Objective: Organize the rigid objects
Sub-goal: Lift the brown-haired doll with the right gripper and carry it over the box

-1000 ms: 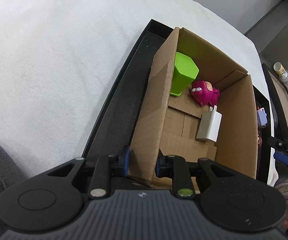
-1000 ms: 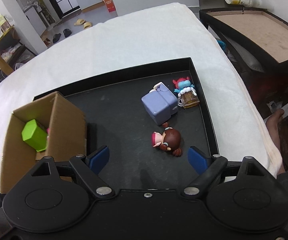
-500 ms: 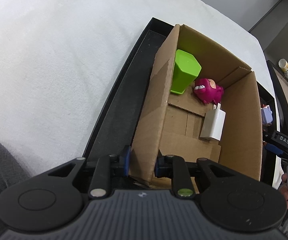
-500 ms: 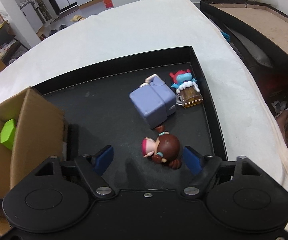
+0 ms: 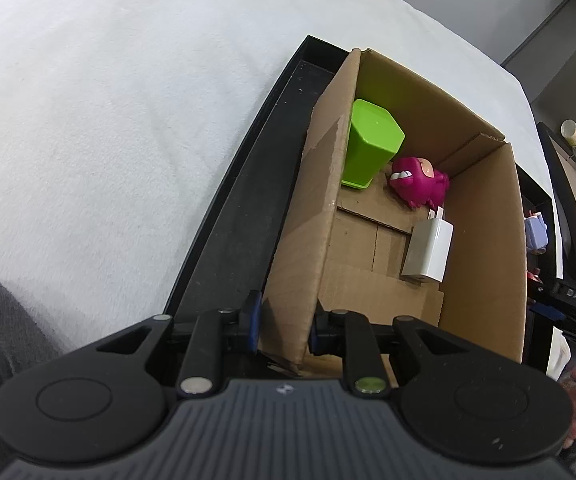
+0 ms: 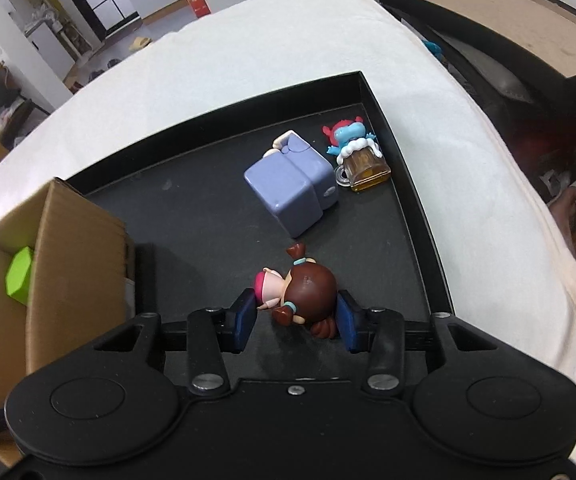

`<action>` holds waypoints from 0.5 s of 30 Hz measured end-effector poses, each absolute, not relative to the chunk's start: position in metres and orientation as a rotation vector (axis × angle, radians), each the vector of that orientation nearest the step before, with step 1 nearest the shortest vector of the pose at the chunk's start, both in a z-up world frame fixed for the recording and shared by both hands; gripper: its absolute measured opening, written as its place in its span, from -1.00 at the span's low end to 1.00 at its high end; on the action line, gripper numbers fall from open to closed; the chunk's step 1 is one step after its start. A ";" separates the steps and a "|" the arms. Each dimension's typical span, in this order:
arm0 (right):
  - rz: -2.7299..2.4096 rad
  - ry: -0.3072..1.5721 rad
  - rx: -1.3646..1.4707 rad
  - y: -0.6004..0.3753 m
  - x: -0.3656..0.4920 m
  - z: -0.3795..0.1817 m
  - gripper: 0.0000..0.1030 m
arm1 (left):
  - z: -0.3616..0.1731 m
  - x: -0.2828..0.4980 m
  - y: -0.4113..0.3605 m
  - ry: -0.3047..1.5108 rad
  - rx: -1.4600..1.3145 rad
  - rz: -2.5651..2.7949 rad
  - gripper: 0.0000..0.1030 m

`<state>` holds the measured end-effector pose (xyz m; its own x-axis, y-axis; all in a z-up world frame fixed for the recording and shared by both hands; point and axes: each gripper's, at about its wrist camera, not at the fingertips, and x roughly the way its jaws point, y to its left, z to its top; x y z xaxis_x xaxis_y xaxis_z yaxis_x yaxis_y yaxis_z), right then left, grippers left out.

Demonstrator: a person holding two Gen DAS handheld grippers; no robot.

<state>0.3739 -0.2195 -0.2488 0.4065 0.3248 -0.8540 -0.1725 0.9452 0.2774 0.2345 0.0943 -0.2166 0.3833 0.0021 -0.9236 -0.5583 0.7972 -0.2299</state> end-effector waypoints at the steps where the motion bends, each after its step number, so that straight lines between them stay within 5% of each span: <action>1: 0.315 1.109 0.161 -0.221 0.372 -0.246 -0.18 | -0.217 0.234 0.094 1.132 -0.568 0.381 -0.60; 15: 0.339 1.066 0.143 -0.217 0.347 -0.207 -0.18 | -0.218 0.234 0.095 1.134 -0.564 0.376 -0.60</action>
